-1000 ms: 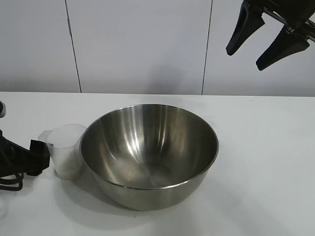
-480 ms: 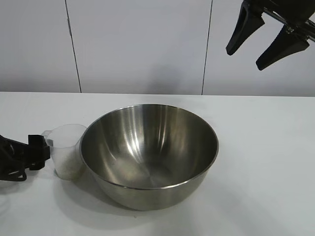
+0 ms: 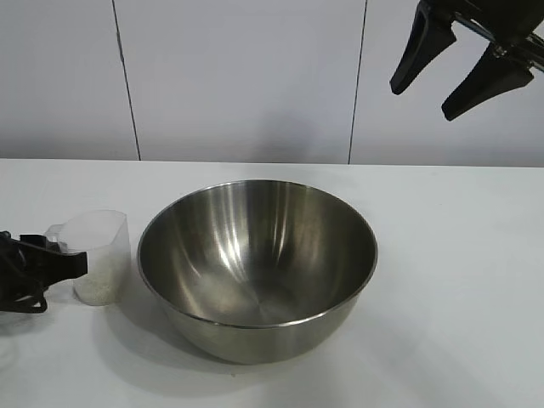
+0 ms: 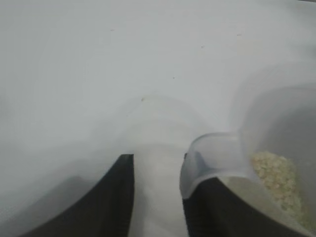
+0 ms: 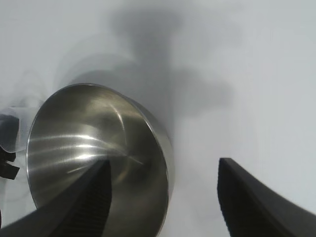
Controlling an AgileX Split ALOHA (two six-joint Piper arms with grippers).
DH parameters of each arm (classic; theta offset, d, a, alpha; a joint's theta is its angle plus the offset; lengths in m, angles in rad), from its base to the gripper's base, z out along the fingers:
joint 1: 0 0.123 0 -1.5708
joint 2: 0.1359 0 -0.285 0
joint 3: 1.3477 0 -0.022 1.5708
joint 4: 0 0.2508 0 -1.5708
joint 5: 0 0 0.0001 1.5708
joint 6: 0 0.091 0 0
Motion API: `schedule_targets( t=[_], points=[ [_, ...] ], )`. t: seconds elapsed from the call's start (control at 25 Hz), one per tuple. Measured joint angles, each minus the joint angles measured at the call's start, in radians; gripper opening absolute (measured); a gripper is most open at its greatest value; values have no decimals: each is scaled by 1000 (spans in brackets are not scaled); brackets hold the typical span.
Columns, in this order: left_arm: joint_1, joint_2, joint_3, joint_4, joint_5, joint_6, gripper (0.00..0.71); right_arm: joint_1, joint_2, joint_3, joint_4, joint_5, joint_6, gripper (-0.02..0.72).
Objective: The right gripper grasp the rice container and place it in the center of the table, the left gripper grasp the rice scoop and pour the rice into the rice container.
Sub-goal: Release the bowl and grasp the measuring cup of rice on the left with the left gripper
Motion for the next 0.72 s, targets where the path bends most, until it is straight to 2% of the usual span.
schedule_targets(
  t=[0.08, 0.2, 0.64, 0.72],
  points=[
    [0, 0, 0, 0, 0, -1, 55, 0, 0, 0, 0, -2, 0, 433],
    [0, 0, 0, 0, 0, -1, 15, 0, 0, 0, 0, -2, 0, 433],
    [0, 0, 0, 0, 2, -1, 8, 0, 0, 0, 0, -3, 0, 433],
    [0, 0, 0, 0, 2, -1, 36, 0, 0, 0, 0, -4, 0, 433]
  ],
)
